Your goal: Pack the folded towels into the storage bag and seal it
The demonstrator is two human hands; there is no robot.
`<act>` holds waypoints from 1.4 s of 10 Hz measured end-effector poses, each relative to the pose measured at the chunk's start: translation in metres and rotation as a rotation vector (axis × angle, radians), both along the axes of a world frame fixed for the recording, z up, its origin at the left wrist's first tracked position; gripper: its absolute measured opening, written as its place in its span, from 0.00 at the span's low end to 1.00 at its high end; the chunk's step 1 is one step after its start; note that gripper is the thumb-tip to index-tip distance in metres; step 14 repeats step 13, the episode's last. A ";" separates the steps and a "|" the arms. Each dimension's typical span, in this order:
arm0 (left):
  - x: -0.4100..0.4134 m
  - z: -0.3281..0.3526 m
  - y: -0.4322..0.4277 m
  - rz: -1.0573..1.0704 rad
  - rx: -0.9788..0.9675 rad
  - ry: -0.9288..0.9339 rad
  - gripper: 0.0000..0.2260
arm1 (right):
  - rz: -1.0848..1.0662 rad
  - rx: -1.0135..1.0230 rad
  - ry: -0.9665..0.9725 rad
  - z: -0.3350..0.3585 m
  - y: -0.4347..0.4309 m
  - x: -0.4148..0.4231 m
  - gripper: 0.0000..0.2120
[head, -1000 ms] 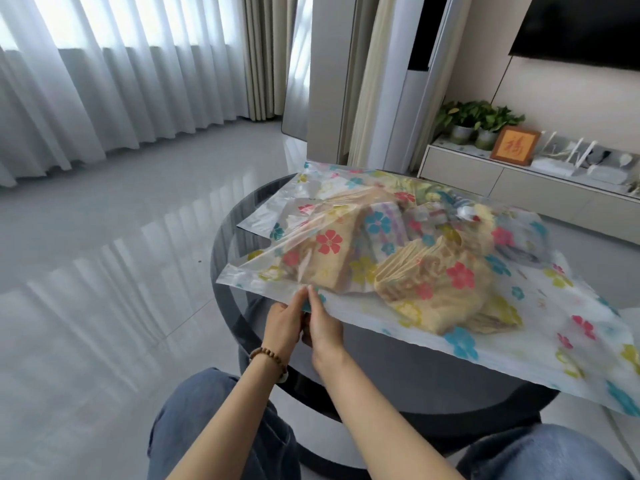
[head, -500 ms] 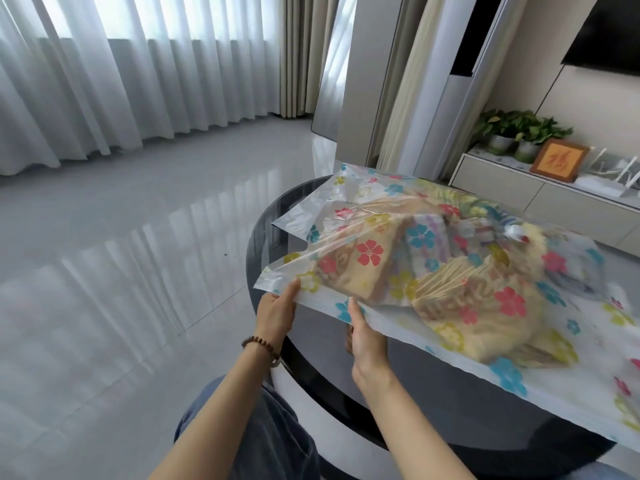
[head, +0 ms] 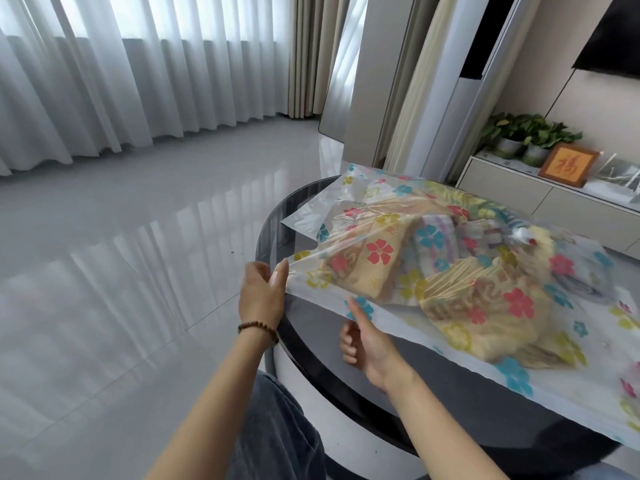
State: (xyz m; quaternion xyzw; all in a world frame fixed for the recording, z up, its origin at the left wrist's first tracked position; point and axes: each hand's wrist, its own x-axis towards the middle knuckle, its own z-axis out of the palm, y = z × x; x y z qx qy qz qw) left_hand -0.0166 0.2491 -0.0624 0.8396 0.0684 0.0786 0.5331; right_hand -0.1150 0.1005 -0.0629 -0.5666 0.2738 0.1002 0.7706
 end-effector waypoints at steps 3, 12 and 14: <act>-0.023 0.023 -0.100 -0.505 0.473 -0.294 0.28 | -0.275 -1.029 -0.461 0.045 -0.121 -0.036 0.18; 0.033 -0.040 -0.133 -0.478 0.720 -0.100 0.27 | 0.375 -1.350 -0.059 -0.005 -0.178 0.047 0.38; 0.030 -0.031 -0.135 -0.459 0.720 -0.133 0.27 | 0.163 -1.219 -0.254 0.057 -0.178 0.026 0.35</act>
